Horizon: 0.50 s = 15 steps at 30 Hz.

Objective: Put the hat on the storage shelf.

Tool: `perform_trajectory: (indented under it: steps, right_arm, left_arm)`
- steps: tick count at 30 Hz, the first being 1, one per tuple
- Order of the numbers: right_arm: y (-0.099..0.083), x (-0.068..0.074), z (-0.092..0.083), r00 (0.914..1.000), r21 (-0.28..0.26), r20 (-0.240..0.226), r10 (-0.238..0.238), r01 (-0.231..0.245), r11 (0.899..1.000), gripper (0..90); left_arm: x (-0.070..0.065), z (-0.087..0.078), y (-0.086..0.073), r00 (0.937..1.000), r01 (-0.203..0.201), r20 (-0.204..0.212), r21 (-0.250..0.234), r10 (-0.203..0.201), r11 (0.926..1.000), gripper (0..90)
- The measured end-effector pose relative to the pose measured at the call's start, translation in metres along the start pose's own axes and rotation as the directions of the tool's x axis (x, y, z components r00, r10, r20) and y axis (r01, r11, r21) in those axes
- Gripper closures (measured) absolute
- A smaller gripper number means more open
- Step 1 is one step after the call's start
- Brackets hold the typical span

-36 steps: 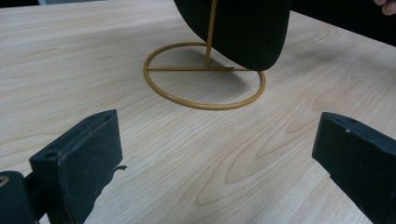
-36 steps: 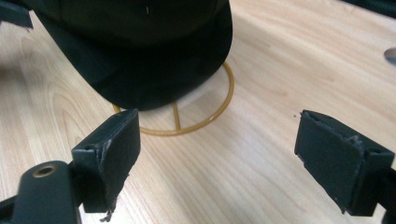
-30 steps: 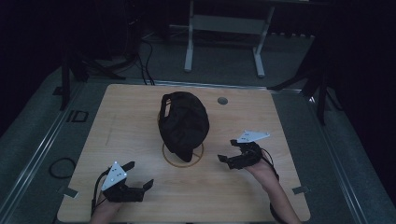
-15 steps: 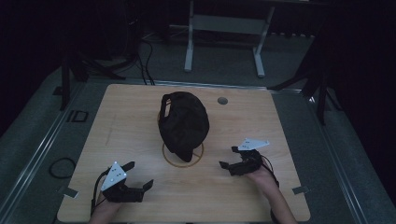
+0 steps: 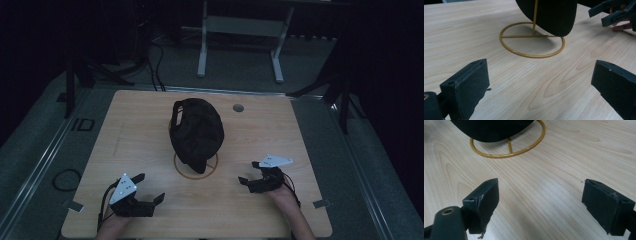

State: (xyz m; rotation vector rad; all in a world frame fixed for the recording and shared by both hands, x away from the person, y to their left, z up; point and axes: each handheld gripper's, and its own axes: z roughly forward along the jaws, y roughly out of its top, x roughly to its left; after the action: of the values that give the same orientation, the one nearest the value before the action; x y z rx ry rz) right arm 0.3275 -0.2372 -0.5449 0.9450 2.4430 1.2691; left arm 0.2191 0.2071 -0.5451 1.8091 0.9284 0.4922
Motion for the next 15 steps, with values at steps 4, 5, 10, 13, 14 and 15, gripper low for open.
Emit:
perform_trajectory:
  steps: [4, 5, 10, 13, 14, 15]
  right_arm:
    - [-0.005, -0.002, -0.004, 1.0, -0.01, 0.009, 0.003, -0.003, 1.0, 14.3]
    - [-0.005, -0.002, -0.004, 1.0, -0.01, 0.009, 0.003, -0.003, 1.0, 14.3]
    - [-0.012, -0.003, -0.008, 0.9998, -0.021, 0.02, -0.002, 0.003, 1.0, 14.3]
    - [-0.013, -0.002, -0.01, 0.9997, -0.027, 0.023, -0.006, 0.006, 1.0, 14.3]
    - [-0.015, -0.002, -0.012, 0.9996, -0.031, 0.028, -0.009, 0.01, 0.999, 14.3]
    - [-0.015, -0.002, -0.012, 0.9996, -0.031, 0.028, -0.009, 0.01, 0.999, 14.3]
  left_arm:
    - [0.001, 0.001, -0.001, 1.0, 0.001, -0.006, 0.009, -0.001, 1.0, 2.1]
    - [0.001, 0.001, -0.001, 1.0, 0.001, -0.006, 0.009, -0.001, 1.0, 2.1]
    - [0.001, 0.003, -0.003, 1.0, 0.002, -0.005, 0.02, -0.002, 0.9998, 2.1]
    - [0.001, 0.003, -0.003, 1.0, 0.002, -0.005, 0.023, -0.002, 0.9997, 2.1]
    - [0.001, 0.003, -0.003, 1.0, 0.0, -0.006, 0.02, 0.0, 0.9998, 2.1]
    - [0.001, 0.003, -0.003, 1.0, 0.0, -0.006, 0.02, 0.0, 0.9998, 2.1]
